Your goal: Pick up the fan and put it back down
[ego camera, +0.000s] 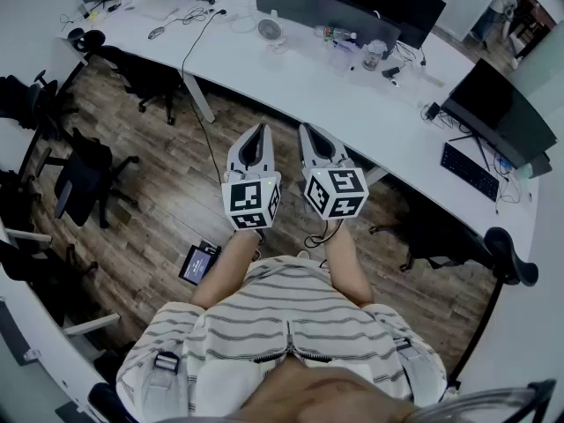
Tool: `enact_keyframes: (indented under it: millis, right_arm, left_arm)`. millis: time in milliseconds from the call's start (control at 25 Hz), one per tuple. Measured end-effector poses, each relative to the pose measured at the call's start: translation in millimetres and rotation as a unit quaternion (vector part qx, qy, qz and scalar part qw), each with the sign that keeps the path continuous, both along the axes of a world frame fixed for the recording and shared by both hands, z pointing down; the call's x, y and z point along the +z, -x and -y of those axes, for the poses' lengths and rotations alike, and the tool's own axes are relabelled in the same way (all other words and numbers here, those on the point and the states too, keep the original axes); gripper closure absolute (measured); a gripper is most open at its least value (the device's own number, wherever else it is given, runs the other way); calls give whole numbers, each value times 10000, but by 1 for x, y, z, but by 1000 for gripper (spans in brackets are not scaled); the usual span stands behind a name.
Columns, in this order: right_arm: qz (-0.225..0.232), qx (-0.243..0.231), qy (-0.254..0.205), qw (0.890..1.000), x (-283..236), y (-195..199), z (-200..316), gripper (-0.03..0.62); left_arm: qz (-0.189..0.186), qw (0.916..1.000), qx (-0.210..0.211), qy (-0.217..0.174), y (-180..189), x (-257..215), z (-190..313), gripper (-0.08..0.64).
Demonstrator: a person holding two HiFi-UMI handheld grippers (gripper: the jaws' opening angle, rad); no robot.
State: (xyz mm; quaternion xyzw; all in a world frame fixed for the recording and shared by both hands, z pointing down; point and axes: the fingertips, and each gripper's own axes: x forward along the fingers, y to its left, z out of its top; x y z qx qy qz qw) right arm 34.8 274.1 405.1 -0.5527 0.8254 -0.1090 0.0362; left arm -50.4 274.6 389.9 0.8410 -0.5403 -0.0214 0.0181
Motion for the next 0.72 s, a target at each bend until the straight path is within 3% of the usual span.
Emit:
enact_keyframes:
  millis: [440,720]
  right_arm:
    - [-234,-91,-155,9996,-7,-41,-1,581]
    - [-160,-299,-127,9993,13,-47,7,581]
  left_arm:
    - [-36,9998,-214,13,-42,0,-3,552]
    - [123,9991,-321,259,-53,25,2,552]
